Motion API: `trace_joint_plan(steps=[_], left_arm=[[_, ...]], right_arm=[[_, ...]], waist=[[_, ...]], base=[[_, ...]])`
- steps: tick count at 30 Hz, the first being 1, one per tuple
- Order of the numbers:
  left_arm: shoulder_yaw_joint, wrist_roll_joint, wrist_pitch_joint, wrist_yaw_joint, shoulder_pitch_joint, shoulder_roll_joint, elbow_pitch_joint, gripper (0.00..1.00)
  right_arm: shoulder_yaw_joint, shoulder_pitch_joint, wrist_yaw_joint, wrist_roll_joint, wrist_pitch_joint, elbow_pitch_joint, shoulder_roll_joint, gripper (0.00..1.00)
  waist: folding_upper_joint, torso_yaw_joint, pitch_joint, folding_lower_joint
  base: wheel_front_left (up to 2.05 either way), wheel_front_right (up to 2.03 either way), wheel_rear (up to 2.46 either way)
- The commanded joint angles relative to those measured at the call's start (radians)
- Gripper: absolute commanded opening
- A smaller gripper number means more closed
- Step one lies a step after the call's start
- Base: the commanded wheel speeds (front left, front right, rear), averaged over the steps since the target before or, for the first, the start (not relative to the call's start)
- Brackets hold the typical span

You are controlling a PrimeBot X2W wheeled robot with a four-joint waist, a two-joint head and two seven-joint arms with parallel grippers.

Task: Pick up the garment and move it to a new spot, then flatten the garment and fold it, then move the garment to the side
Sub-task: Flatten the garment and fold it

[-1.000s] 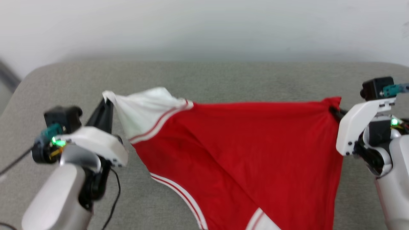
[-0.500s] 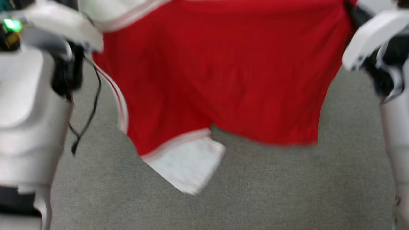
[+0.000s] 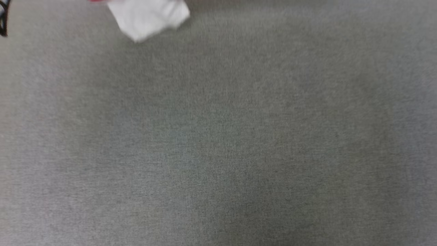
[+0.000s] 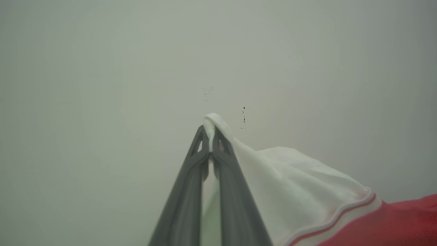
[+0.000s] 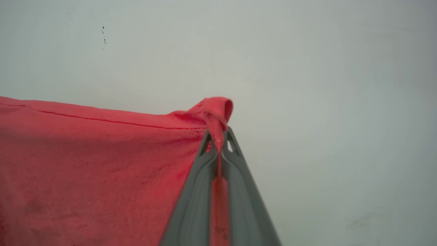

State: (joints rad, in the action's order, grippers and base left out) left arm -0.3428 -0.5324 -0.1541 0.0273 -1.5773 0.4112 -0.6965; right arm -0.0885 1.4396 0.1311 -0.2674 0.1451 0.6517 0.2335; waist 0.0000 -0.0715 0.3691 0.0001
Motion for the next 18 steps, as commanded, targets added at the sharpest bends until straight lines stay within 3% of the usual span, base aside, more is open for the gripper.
trace_joint_plan(steps=[1,11,18], left_arm=[[-0.001,0.002,-0.003,-0.005,-0.025,0.004,-0.013,0.00],[-0.033,0.021,-0.038,-0.044,-0.157,-0.031,-0.151,0.00],[-0.032,-0.014,-0.091,-0.089,-0.092,-0.082,-0.298,0.00]], right_arm=[[-0.006,0.031,-0.001,-0.003,-0.011,0.012,0.005,0.00],[-0.058,0.211,-0.001,-0.028,-0.109,0.161,-0.012,0.00],[-0.153,0.183,-0.001,-0.077,-0.176,0.335,-0.037,0.00]], waist=[[0.0000,-0.002,0.078,-0.0001],[0.0000,0.020,0.248,-0.0001],[0.0000,0.034,0.271,-0.0001]], base=[[0.00,0.00,0.00],[0.00,0.00,0.00],[0.00,0.00,0.00]])
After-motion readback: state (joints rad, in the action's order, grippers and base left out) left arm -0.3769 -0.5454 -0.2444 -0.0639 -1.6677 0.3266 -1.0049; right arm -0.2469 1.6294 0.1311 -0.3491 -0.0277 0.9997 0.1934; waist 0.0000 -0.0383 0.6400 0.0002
